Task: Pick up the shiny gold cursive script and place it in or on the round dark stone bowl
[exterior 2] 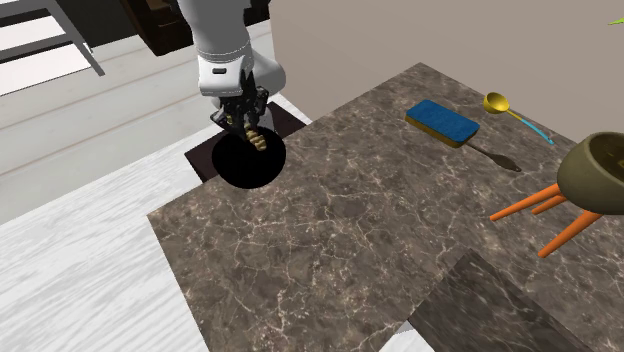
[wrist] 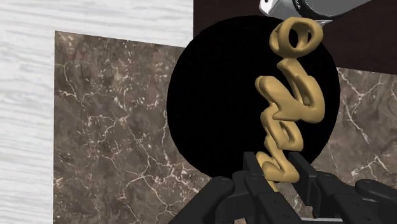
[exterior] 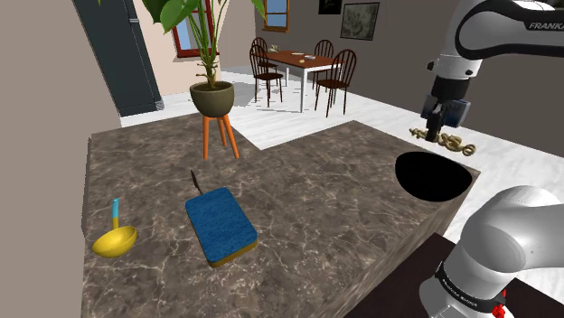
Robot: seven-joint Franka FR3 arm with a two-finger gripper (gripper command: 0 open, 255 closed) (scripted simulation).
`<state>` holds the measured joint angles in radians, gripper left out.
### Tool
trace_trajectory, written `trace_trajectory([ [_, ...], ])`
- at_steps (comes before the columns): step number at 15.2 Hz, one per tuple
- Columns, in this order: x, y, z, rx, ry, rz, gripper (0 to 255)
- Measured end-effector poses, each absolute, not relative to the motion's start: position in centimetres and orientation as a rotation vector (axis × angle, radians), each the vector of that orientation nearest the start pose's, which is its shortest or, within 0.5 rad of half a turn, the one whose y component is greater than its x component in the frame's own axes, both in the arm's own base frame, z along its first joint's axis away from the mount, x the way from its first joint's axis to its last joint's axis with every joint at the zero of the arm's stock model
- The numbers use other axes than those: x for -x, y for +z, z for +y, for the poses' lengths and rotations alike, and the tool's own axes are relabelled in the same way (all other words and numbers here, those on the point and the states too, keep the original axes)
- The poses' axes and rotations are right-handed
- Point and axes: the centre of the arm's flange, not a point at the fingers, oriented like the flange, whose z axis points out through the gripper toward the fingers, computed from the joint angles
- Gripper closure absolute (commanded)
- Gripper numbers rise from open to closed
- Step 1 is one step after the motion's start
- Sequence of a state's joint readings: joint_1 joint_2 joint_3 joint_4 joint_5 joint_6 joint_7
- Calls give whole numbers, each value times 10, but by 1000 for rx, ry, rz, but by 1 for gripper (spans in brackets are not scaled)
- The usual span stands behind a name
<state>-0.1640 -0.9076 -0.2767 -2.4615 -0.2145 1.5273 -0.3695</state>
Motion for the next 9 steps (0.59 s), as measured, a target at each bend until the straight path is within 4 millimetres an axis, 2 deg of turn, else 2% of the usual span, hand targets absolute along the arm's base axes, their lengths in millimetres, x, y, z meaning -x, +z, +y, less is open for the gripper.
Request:
trace_trajectory([
  [4, -219, 544, -165, 3122, 66, -53, 255],
  [9, -220, 518, -165, 3122, 67, -53, 255],
])
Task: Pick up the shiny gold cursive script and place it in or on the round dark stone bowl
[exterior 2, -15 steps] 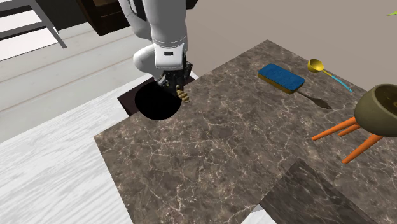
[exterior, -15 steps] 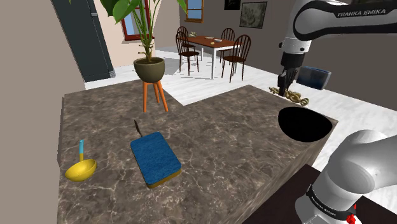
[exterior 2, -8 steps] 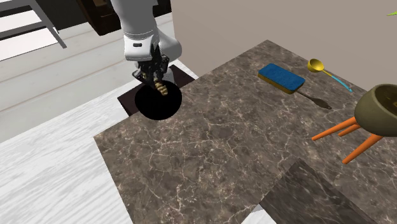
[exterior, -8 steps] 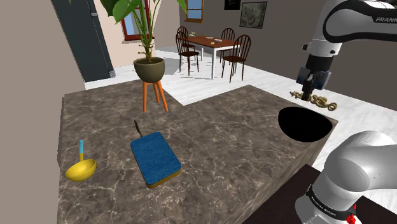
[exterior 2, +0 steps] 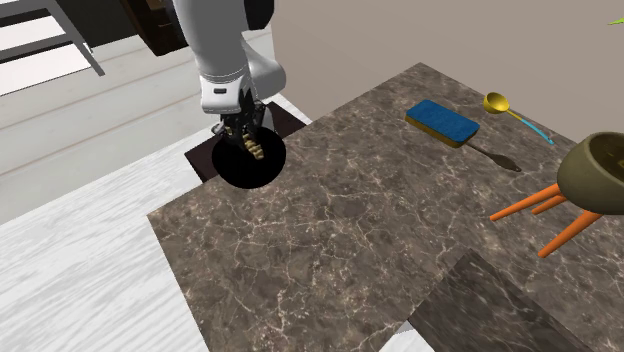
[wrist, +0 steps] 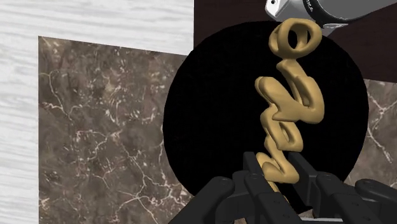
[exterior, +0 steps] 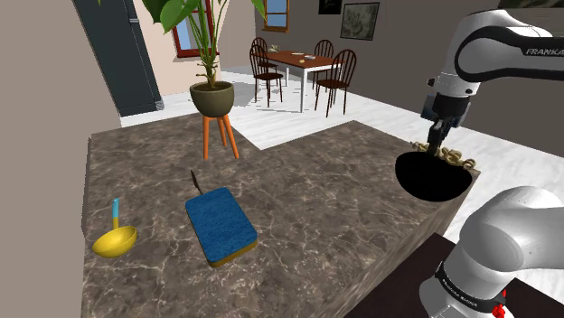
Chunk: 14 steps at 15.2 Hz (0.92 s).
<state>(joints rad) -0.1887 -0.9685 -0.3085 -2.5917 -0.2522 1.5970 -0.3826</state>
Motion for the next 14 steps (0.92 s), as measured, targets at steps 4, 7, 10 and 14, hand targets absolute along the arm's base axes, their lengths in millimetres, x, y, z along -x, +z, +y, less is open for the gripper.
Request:
trace_trajectory([
  [4, -219, 495, -164, 3122, 67, -53, 255],
  [7, -218, 484, -164, 3122, 67, -54, 255],
  [10, -218, 482, -165, 3122, 67, -54, 255],
  [14, -219, 482, -165, 3123, 66, -54, 0],
])
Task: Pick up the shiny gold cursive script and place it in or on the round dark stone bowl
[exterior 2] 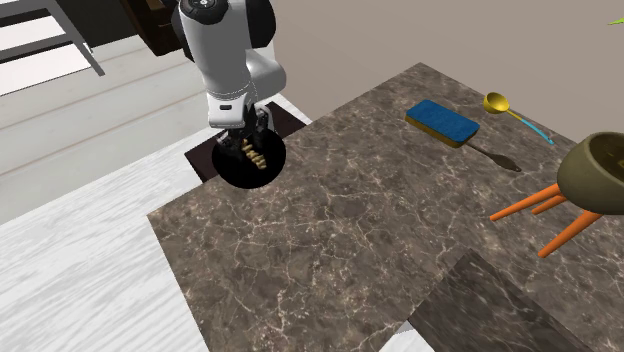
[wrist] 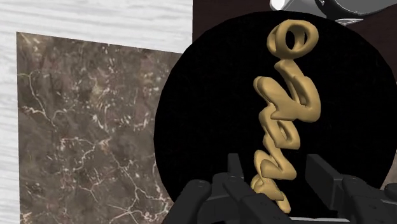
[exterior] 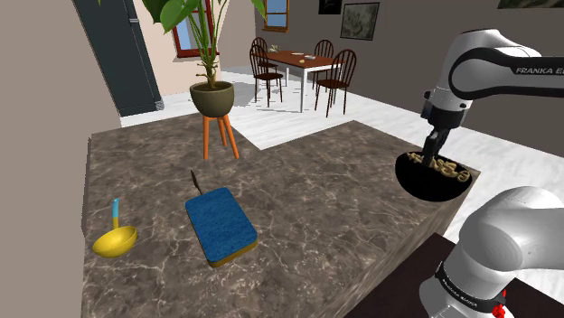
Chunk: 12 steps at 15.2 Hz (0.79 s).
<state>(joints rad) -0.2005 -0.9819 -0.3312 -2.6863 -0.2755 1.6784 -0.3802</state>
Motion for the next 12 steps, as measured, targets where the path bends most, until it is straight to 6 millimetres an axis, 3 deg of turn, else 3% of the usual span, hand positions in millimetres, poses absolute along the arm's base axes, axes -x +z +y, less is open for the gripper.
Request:
trace_trajectory([
  [5, -219, 482, -165, 3123, 66, -54, 0],
  [9, -221, 521, -166, 3123, 65, -53, 0],
  [12, -221, 531, -165, 3123, 66, -54, 0],
])
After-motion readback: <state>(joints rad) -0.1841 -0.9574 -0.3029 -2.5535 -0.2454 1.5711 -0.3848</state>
